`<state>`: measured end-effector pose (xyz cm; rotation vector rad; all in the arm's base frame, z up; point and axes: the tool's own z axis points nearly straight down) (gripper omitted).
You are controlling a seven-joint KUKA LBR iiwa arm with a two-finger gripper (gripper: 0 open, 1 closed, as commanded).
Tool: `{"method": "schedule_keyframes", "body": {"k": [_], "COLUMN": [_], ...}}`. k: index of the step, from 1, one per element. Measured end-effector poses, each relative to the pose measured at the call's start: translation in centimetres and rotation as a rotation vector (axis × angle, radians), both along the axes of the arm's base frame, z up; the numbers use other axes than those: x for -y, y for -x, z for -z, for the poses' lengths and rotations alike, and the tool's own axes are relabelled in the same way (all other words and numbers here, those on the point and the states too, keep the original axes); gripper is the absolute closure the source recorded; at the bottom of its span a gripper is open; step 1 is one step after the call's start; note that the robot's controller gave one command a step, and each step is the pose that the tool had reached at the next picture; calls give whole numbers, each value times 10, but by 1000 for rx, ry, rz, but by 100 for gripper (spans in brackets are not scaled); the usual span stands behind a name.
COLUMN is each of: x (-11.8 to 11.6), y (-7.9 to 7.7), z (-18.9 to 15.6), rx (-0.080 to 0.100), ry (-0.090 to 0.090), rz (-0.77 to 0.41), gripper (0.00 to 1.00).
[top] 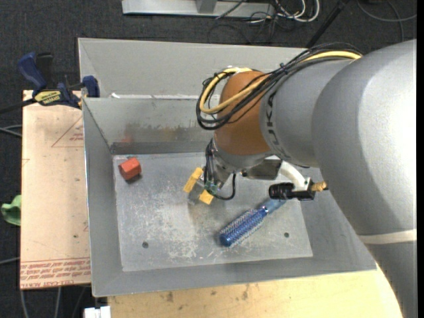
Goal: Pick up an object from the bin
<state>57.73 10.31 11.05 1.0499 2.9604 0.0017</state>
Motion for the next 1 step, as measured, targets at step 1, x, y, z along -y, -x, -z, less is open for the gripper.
{"method": "schedule_keyframes", "body": {"k": [1], "x": [-1], "y": [-1], "z": [-26], "rx": [2], "ry": [-1], "rz": [-4], "gripper": [100]}}
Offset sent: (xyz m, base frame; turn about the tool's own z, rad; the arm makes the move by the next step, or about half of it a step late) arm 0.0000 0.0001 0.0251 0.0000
